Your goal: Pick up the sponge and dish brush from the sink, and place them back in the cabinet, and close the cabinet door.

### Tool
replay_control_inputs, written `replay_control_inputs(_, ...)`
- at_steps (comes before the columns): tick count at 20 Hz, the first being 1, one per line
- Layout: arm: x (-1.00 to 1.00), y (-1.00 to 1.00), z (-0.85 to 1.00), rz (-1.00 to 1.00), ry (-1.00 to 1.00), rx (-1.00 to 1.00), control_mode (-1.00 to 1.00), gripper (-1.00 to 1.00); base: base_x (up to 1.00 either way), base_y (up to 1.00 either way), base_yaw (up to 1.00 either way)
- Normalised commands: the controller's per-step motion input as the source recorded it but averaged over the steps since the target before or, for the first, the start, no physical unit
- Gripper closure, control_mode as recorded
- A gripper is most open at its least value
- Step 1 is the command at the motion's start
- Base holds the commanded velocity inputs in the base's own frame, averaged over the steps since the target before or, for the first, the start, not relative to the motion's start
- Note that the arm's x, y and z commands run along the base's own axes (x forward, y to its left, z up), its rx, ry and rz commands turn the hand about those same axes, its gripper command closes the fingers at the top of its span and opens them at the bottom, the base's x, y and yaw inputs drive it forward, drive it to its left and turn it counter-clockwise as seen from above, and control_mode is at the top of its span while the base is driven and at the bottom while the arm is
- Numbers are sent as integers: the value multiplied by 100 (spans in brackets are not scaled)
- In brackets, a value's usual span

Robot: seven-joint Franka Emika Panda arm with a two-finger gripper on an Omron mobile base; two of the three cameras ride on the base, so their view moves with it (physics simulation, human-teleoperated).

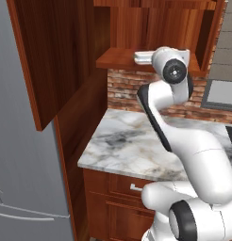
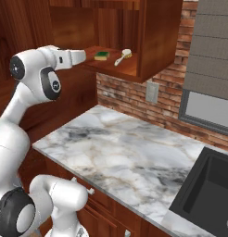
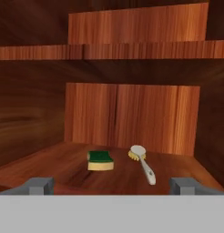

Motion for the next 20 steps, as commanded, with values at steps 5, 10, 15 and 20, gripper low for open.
replay_control_inputs(5,-42,46,2,0,0,-2,-100,-100,0,0,0)
replay_control_inputs(10,-38,37,0,0,0,-1,-100,-100,0,0,0)
replay_control_inputs(15,-36,32,0,0,0,0,-100,-100,0,0,0)
replay_control_inputs(20,-40,30,0,0,0,0,-100,-100,0,0,0)
